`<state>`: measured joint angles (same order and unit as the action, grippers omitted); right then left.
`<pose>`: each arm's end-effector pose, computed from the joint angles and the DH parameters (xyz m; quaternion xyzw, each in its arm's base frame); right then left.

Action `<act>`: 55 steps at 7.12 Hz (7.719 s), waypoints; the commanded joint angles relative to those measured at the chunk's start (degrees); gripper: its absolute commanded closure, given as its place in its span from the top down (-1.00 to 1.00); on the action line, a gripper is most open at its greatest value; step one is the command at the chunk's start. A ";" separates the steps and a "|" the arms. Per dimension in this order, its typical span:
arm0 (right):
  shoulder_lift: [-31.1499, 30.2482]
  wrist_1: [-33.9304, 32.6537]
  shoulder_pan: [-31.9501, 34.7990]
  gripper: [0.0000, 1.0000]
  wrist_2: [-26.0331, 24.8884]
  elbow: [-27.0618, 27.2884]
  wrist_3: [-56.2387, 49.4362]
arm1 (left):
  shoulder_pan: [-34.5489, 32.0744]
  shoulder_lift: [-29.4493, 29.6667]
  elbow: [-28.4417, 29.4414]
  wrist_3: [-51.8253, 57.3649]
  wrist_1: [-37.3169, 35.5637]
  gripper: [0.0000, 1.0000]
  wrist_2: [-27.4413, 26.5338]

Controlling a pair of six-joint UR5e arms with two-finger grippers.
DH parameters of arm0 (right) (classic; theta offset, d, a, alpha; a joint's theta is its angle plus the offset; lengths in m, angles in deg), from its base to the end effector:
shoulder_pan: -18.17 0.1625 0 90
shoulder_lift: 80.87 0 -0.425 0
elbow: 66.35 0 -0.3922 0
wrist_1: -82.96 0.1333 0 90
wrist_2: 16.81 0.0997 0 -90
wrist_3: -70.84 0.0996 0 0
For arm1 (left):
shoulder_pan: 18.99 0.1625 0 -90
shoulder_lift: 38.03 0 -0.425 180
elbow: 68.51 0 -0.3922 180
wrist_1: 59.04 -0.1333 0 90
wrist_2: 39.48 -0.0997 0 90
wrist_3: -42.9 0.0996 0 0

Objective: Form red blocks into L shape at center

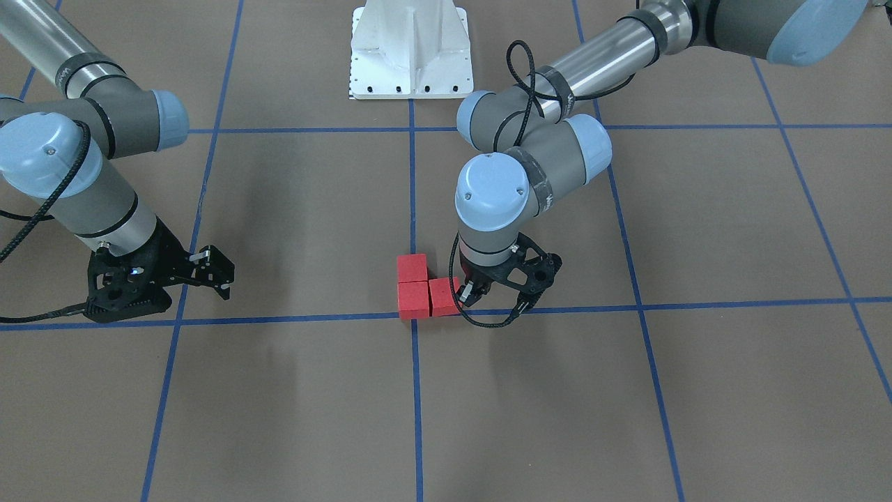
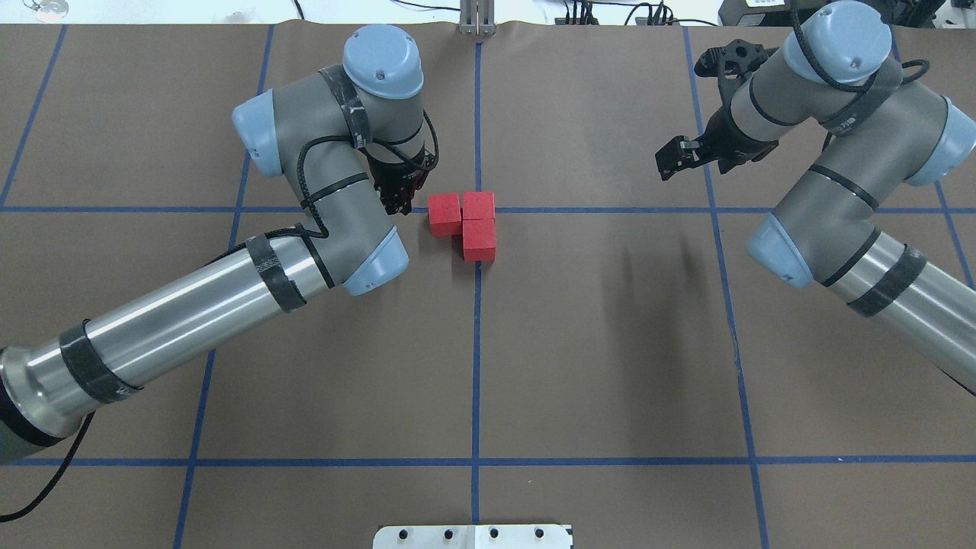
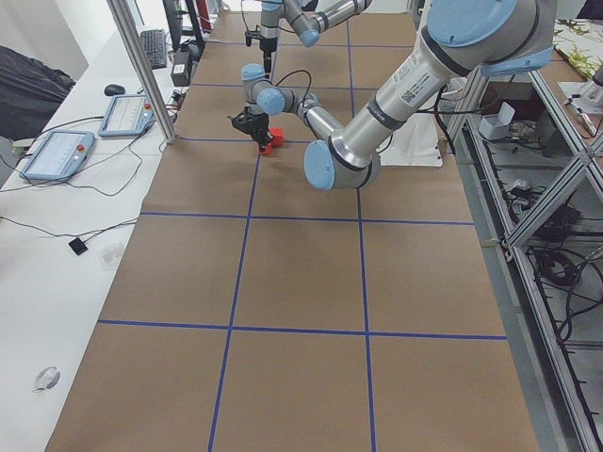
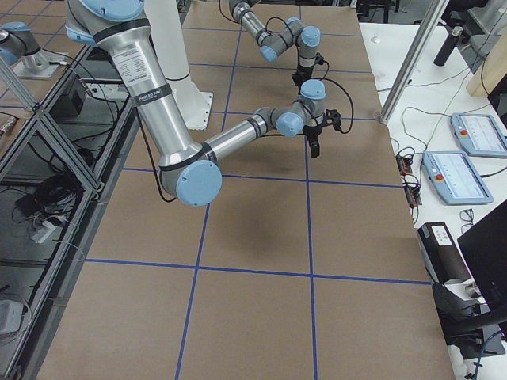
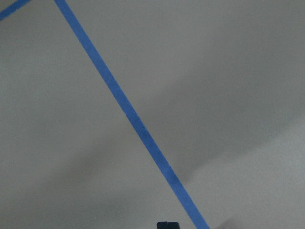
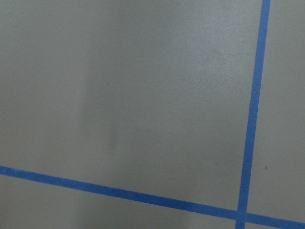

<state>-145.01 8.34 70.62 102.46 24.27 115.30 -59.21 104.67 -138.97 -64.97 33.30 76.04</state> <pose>-0.3404 -0.5817 0.3682 0.1060 -0.4049 -0.0356 0.9075 0.5523 -0.5854 0.2208 -0.1487 0.3325 -0.3921 0.8447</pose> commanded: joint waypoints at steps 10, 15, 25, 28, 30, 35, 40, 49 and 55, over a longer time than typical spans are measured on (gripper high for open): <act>0.25 0.00 0.91 0.98 0.09 -0.27 -0.07 | -1.18 -7.01 0.83 3.38 20.77 -1.00 7.53; 0.08 0.00 1.70 0.98 0.61 -0.35 -0.24 | -0.13 -3.32 5.15 1.19 24.56 -1.00 7.44; 0.16 -0.09 1.78 0.98 0.79 -0.36 -0.07 | -1.79 -2.43 7.00 2.15 22.37 -1.00 7.97; 0.08 -0.44 4.76 0.98 5.25 -0.27 -0.51 | -4.06 -4.18 3.07 2.23 20.35 -1.00 10.25; 0.25 -3.75 6.96 0.98 6.33 -0.35 -1.12 | -8.10 -6.38 -0.45 5.72 19.82 0.99 9.99; -2.98 -12.39 19.85 0.98 10.26 -4.20 -23.99 | -26.62 -37.00 -29.01 72.13 1.18 1.00 9.90; -19.41 -11.69 36.50 0.98 15.04 -3.80 -45.51 | -52.38 -46.79 -17.36 123.26 2.94 1.00 19.18; -29.45 -12.13 37.12 0.98 19.42 6.15 -34.17 | -48.46 -53.58 -27.37 105.59 1.62 1.00 9.81; -29.37 -12.04 37.12 0.98 19.95 5.97 -33.82 | -48.64 -54.20 -26.40 105.68 1.88 1.00 20.45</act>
<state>-174.46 -3.77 107.74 122.31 30.15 81.43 -107.84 50.77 -165.47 40.84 35.01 95.58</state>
